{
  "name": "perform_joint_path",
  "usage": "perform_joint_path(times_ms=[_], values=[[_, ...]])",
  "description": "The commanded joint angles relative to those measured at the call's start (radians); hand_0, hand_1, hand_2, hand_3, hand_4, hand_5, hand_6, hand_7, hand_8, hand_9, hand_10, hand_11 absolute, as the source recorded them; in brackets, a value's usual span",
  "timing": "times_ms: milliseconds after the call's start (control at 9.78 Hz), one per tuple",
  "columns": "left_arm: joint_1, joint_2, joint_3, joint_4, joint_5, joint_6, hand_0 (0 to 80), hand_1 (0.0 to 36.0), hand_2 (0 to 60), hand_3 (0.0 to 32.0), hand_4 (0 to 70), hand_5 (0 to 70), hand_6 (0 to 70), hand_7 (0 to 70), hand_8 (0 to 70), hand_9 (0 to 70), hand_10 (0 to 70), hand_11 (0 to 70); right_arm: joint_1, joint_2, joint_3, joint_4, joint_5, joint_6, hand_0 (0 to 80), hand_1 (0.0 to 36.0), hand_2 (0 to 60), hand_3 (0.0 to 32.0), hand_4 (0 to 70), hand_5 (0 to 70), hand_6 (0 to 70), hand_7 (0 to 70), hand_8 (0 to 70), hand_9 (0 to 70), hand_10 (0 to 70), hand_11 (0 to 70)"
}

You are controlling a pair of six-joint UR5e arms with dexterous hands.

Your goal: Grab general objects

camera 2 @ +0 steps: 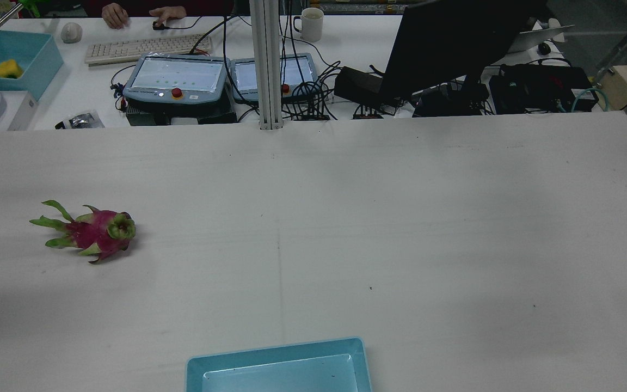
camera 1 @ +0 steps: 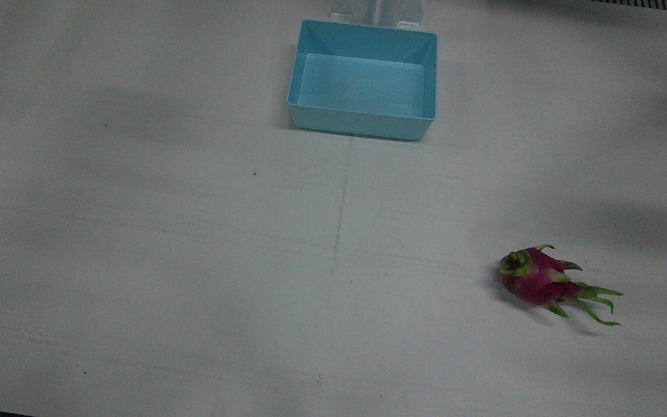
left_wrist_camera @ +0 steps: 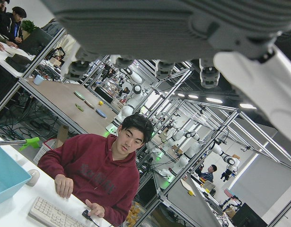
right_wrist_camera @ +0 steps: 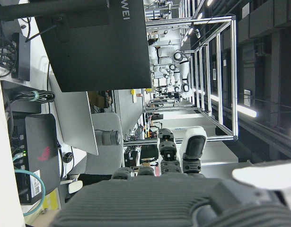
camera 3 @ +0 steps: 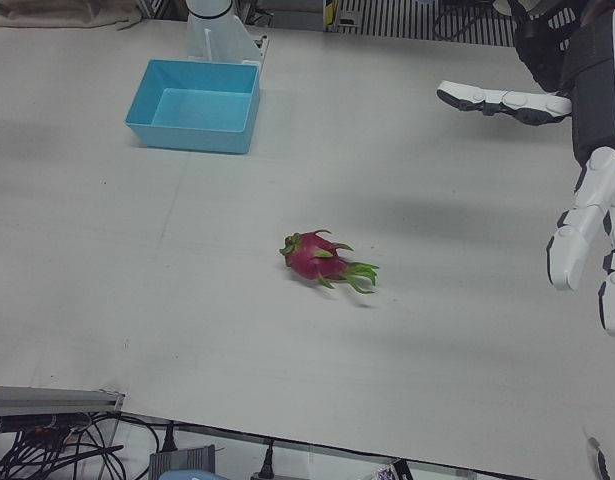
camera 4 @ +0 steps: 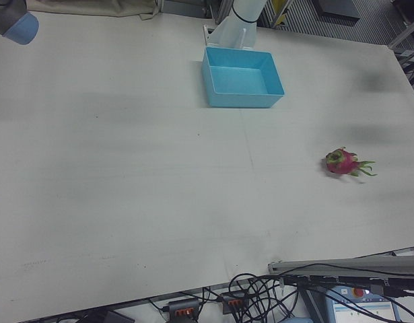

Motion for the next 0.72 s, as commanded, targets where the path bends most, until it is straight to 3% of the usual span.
perform_joint_path(times_ms=[0, 307, 614], values=[[-0.006, -0.004, -0.003, 0.013, 0.0, -0.001, 50.5, 11.5, 0.0, 27.8, 0.0, 2.4, 0.0, 10.2, 0.0, 0.6, 0.0, 0.0, -0.002, 0.0, -0.002, 0.0, 0.001, 0.0, 0.0, 0.0, 0.0, 0.0, 0.0, 0.0, 0.0, 0.0, 0.0, 0.0, 0.0, 0.0], [-0.003, -0.006, -0.005, 0.014, 0.0, -0.001, 50.5, 11.6, 0.0, 28.0, 0.0, 2.9, 0.0, 10.7, 0.0, 0.7, 0.0, 0.0, -0.002, 0.0, -0.002, 0.0, 0.001, 0.0, 0.0, 0.0, 0.0, 0.0, 0.0, 0.0, 0.0, 0.0, 0.0, 0.0, 0.0, 0.0], [-0.006, -0.067, 0.005, 0.033, -0.011, -0.001, 50.6, 11.6, 0.0, 27.4, 0.0, 3.3, 0.0, 10.9, 0.0, 0.7, 0.0, 0.0, -0.002, 0.0, -0.002, 0.0, -0.001, 0.0, 0.0, 0.0, 0.0, 0.0, 0.0, 0.0, 0.0, 0.0, 0.0, 0.0, 0.0, 0.0]])
